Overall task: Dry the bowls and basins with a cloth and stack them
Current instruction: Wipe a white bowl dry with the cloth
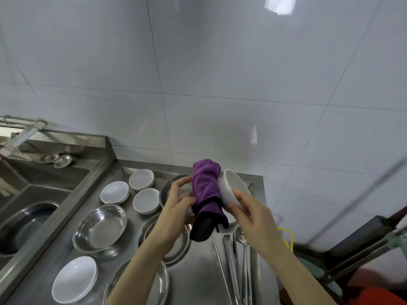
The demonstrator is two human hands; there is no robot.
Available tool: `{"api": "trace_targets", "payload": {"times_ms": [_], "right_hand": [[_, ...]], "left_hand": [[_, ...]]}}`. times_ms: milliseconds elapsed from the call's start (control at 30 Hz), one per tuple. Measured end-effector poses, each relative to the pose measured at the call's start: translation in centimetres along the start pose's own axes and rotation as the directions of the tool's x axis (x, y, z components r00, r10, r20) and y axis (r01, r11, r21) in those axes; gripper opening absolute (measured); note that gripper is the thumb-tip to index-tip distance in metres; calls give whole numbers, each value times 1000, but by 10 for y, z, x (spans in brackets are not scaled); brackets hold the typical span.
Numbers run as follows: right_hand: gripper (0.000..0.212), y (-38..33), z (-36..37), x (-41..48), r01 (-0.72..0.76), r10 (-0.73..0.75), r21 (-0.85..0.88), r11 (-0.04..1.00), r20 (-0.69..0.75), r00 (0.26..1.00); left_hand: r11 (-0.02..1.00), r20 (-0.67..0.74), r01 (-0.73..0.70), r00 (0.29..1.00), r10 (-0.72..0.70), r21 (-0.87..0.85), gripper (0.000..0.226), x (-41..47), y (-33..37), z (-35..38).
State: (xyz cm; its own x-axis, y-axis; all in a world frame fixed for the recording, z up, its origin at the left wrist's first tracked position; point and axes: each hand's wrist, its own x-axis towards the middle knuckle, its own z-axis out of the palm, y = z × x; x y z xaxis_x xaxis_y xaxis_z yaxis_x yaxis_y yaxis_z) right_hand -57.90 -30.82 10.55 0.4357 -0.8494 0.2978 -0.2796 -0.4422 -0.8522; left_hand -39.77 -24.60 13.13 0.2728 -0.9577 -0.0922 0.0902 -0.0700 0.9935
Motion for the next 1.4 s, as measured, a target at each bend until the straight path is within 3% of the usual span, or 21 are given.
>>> {"api": "trace_targets", "payload": {"times_ms": [133,200,233,300,367,433,567,733,900,967,1033,1133,1200,1267,1400], "right_hand": [[26,-12,9,-1,17,-21,42,999,105,994],[26,-15,16,-9,43,-47,34,998,121,992],[24,-17,19,-15,63,-65,18,998,133,989],[19,-17,24,-26,105,-97,-37,994,175,980],[17,-18,24,-32,127,-113,-64,990,192,975],[22,-19,20,-27,98,-94,-14,995,168,981],[22,-20,7,-3,-59,42,158,986,112,993],[35,-30,-2,-4,-132,76,227,965,240,968],[31,-37,-14,-10,-207,83,375,903,321,944],[42,-38,-17,-4,-266,129,493,828,295,947],[62,-40,-17,4,-319,191,663,677,261,946],[32,-53,-12,17,-243,187,862,444,176,967],[30,-62,-7,22,-235,199,917,321,178,964],[31,-65,-2,26,-233,214,939,253,180,960],[36,-63,8,27,-222,235,949,222,169,957]], "left_hand": [[934,-40,-192,976,214,302,38,9,-4,4],[884,-95,-184,964,247,430,34,14,-2,11],[890,-126,-166,963,240,424,35,17,2,13],[970,-183,-138,967,175,198,32,21,7,14],[996,-102,-81,992,78,-26,35,23,7,13],[996,-46,-85,995,87,37,48,18,3,15],[974,-79,-161,981,175,157,56,3,-13,21],[953,-41,-230,969,243,198,53,7,-12,25],[980,-107,-197,975,196,-1,38,15,-1,17],[979,-152,-198,970,189,-42,34,13,-3,19],[976,-227,-211,955,191,-64,36,8,-8,29],[965,-324,-242,925,199,-98,39,-6,-16,53],[958,-377,-278,896,233,-67,46,-14,-19,65],[952,-416,-307,865,281,4,54,-17,-20,71],[895,-418,-377,792,445,238,60,-21,-18,76]]}}
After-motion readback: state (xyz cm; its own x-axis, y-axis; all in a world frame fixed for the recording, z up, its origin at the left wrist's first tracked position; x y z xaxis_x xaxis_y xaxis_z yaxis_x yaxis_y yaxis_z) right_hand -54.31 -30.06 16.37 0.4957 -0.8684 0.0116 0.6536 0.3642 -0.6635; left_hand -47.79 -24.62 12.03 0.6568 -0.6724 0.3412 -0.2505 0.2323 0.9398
